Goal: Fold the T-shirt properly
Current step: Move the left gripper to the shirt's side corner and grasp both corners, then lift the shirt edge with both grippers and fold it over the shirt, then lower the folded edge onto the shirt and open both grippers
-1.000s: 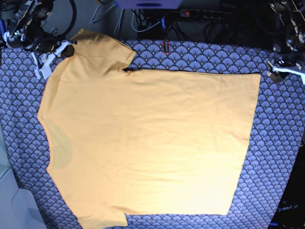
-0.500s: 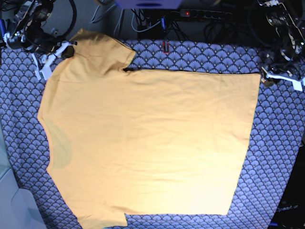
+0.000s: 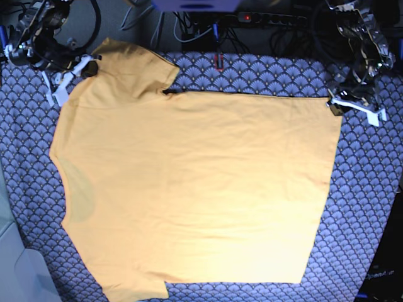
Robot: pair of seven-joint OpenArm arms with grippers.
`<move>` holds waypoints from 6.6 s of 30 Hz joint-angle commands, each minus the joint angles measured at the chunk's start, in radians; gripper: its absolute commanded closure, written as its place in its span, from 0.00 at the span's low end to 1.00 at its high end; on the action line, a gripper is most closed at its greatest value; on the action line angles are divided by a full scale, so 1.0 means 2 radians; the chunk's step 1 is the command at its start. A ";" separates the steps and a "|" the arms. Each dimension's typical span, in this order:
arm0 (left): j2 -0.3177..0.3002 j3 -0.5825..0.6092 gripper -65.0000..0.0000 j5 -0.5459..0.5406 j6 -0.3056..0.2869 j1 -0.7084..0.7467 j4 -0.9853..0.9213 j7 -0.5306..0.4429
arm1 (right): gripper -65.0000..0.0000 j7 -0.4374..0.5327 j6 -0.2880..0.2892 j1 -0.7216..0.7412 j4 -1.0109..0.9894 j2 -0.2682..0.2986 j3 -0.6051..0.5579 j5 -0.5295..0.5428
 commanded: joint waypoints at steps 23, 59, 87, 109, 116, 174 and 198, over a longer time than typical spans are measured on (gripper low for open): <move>0.004 -0.004 0.63 -0.004 -0.002 0.002 -0.049 -0.013 | 1.00 -0.006 0.005 0.000 0.003 0.003 -0.001 -0.004; -0.012 0.000 1.00 -0.001 0.003 -0.055 0.047 -0.006 | 1.00 -0.005 0.005 0.088 0.076 0.045 -0.024 -0.005; -0.009 0.028 1.00 0.083 0.004 -0.281 -0.096 0.038 | 1.00 0.055 0.005 0.351 -0.145 0.118 -0.111 -0.005; -0.014 0.061 1.00 0.117 0.004 -0.365 -0.217 -0.007 | 1.00 0.204 0.005 0.456 -0.370 0.162 -0.188 -0.031; -0.015 0.064 1.00 0.118 0.004 -0.386 -0.241 -0.032 | 1.00 0.226 0.005 0.476 -0.400 0.163 -0.188 -0.066; -0.034 0.099 0.40 0.113 0.003 -0.393 -0.311 -0.099 | 0.53 0.250 0.005 0.472 -0.402 0.147 -0.185 -0.138; -0.022 0.072 0.38 0.065 0.003 -0.270 -0.191 -0.042 | 0.35 0.294 0.005 0.409 -0.412 0.179 -0.141 -0.140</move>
